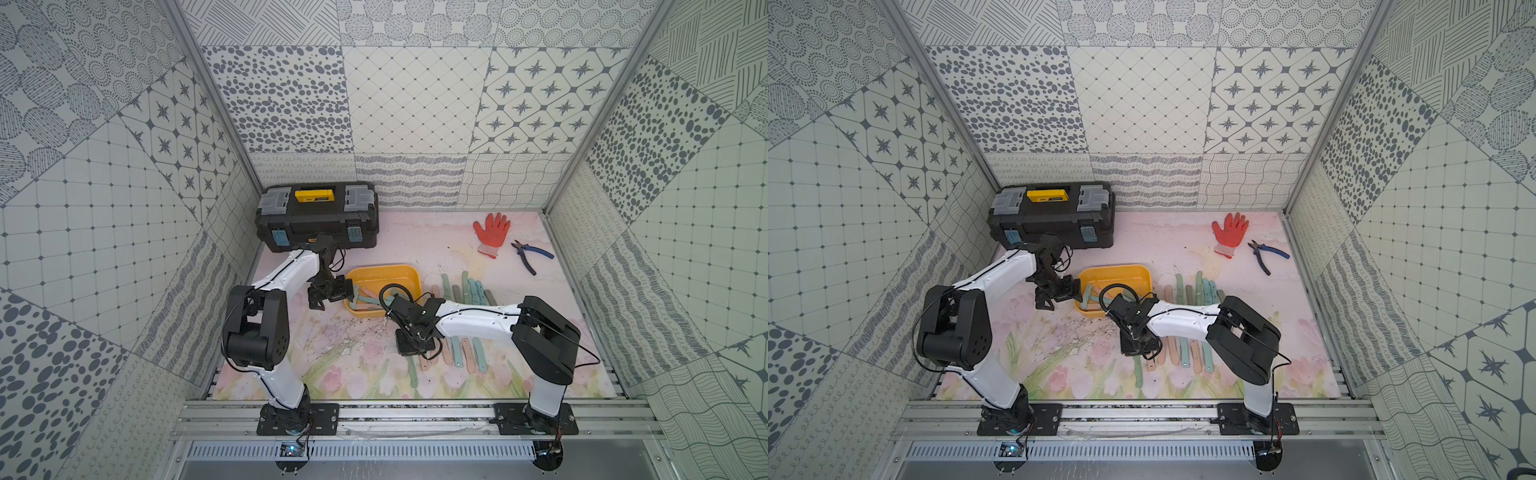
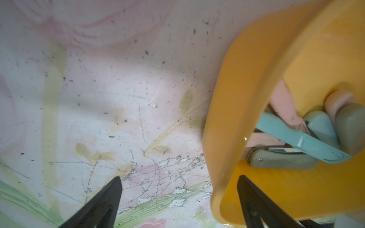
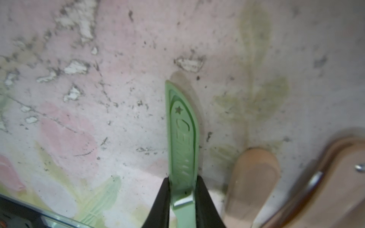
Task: Take the fruit knife out of the storage box
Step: Place the fruit knife at the center of the board.
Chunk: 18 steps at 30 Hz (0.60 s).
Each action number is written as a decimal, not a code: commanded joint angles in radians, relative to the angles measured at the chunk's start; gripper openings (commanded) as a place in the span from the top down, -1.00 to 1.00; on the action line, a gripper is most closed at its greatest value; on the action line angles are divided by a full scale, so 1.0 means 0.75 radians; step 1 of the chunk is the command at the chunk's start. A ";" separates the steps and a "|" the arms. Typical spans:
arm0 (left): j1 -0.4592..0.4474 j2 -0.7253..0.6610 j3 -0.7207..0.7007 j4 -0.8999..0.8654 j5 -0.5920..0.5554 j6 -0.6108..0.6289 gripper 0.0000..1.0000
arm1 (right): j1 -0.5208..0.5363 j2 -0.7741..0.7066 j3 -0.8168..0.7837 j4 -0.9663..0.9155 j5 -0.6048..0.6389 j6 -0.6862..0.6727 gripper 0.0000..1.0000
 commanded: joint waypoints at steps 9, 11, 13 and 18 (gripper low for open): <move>0.008 -0.007 0.000 -0.026 -0.003 -0.012 -0.82 | -0.016 -0.001 0.018 0.005 0.012 -0.014 0.45; 0.007 -0.005 0.000 -0.028 -0.002 -0.012 -0.82 | -0.016 -0.035 0.018 0.002 0.020 -0.009 0.22; 0.007 -0.004 0.000 -0.028 -0.007 -0.012 -0.82 | -0.014 -0.080 0.018 0.000 0.032 -0.004 0.14; 0.008 0.000 0.001 -0.029 -0.009 -0.012 -0.82 | -0.004 -0.178 0.059 -0.067 0.057 -0.016 0.12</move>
